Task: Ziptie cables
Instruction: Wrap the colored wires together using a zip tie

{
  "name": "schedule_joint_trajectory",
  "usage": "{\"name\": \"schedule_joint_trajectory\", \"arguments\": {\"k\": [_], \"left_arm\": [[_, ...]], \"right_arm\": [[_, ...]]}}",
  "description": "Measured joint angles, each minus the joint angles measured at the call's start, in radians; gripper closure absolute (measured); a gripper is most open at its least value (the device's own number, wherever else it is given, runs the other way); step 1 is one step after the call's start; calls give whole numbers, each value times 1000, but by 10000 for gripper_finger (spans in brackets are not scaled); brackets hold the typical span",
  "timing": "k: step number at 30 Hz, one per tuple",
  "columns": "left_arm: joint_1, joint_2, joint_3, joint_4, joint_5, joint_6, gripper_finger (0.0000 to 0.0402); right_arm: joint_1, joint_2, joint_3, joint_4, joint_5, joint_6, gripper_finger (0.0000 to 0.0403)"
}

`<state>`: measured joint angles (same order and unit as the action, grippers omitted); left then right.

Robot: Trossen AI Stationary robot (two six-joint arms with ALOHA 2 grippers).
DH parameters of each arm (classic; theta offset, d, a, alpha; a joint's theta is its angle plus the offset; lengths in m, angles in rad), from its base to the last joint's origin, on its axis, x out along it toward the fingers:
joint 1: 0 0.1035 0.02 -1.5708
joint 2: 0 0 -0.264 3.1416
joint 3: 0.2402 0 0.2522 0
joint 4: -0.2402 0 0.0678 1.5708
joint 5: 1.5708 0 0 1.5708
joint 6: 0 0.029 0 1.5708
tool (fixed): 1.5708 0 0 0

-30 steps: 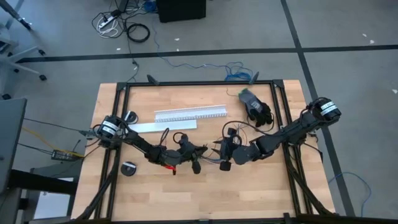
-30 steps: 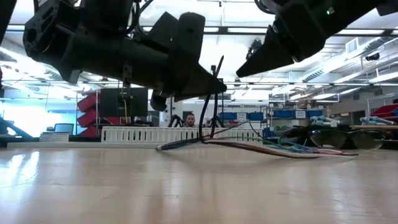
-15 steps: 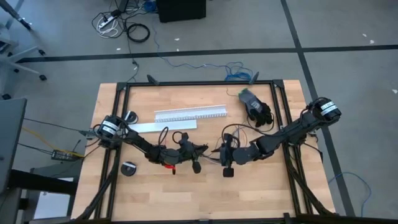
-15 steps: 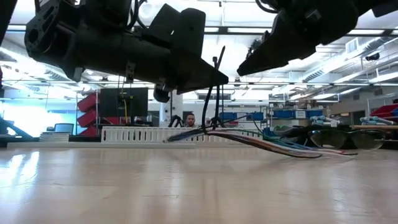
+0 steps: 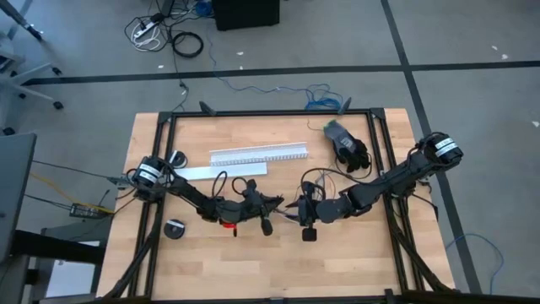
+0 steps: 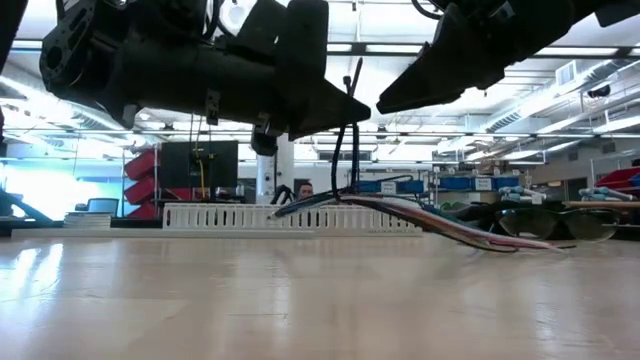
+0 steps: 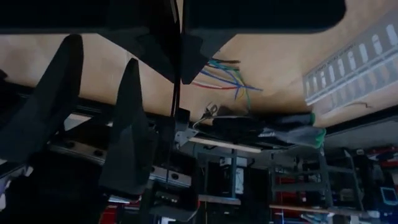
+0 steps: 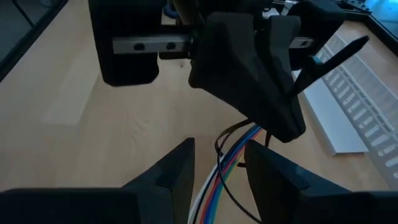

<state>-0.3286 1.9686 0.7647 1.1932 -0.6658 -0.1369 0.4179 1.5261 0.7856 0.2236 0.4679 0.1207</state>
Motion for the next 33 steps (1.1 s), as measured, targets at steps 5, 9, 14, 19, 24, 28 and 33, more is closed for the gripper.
{"name": "schedule_joint_trajectory", "arguments": {"k": [5,9,14,19,24,28,33], "left_arm": [[0,0,0,22,20,7,401],[0,0,0,22,22,18,401],[0,0,0,21,22,6,401],[0,0,0,20,22,3,401],[2,0,0,21,21,2,401],[6,0,0,21,21,2,401],[19,0,0,14,19,4,401]], "right_arm": [[0,0,0,28,0,0,267],[0,0,0,40,0,0,266],[0,0,0,39,1,0,268],[0,0,0,38,1,0,266],[-9,1,0,115,1,-25,267],[-26,1,0,194,2,-29,268],[-36,1,0,229,73,-38,266]]}}
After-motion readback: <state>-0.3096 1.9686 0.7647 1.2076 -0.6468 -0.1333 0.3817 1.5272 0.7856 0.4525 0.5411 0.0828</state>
